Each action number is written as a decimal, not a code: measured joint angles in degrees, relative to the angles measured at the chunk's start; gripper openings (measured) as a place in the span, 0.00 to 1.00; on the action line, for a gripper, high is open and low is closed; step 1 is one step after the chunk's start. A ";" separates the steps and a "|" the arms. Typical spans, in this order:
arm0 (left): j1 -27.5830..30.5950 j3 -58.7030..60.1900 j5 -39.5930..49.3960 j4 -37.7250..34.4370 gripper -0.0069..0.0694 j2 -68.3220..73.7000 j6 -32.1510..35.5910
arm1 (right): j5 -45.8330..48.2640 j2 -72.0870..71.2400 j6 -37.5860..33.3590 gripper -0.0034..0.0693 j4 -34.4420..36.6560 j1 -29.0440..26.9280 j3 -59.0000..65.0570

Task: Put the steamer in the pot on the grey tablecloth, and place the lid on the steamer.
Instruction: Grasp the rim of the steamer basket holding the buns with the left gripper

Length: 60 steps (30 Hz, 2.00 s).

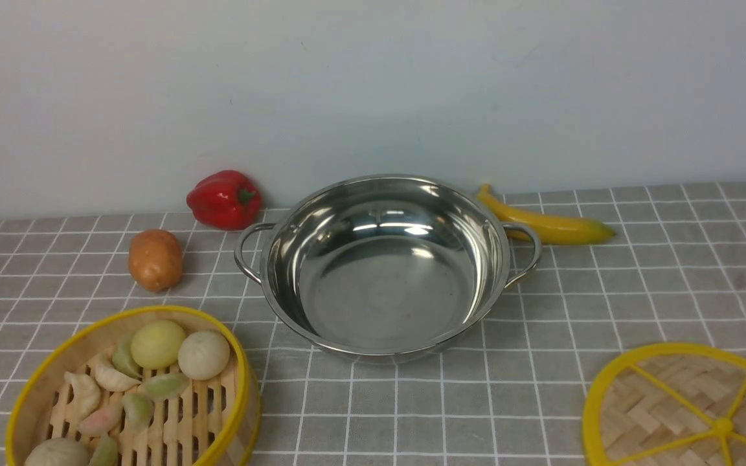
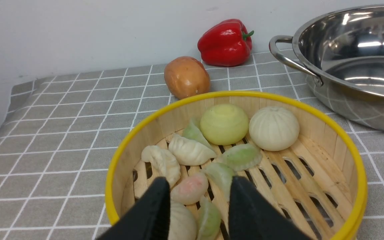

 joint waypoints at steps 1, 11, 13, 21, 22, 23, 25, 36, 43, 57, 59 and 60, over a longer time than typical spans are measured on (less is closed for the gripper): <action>0.00 0.00 0.00 0.00 0.41 0.00 0.00 | 0.00 0.00 0.00 0.38 0.00 0.00 0.00; 0.00 0.00 -0.15 0.00 0.41 0.00 0.00 | 0.00 0.00 0.00 0.38 0.00 0.00 0.00; 0.00 0.00 -0.89 -0.25 0.41 0.00 0.00 | 0.00 0.00 0.00 0.38 0.00 0.00 0.00; 0.00 0.00 -13.52 -8.32 0.41 -0.11 -4.28 | 0.00 0.00 0.00 0.38 0.00 0.00 0.00; 0.00 0.00 -15.89 -9.75 0.41 -0.11 -5.12 | 0.00 0.00 0.00 0.38 0.00 0.00 0.00; 0.00 0.00 -16.24 -9.98 0.41 -0.11 -5.54 | 0.00 0.00 0.00 0.38 0.00 0.00 0.00; 0.00 0.00 -18.78 -12.73 0.41 -0.11 -7.75 | 0.00 0.00 0.00 0.38 0.00 0.00 0.00; 0.00 -19.26 5.92 -17.27 0.41 5.23 -9.67 | 0.00 0.00 0.00 0.38 0.00 0.00 0.00; 0.00 -38.40 40.49 -15.52 0.41 25.56 12.11 | 0.00 0.00 0.00 0.38 0.00 0.00 0.00; 0.00 -44.00 45.37 -14.98 0.41 62.30 31.62 | 0.00 0.00 -0.13 0.38 0.00 0.00 0.00; 0.00 -44.00 44.08 -15.88 0.41 65.66 32.11 | 0.00 0.00 -0.13 0.38 0.00 0.00 0.00; 0.00 -44.00 43.36 -16.70 0.41 67.44 32.24 | 0.00 0.00 -0.13 0.38 0.00 0.00 0.00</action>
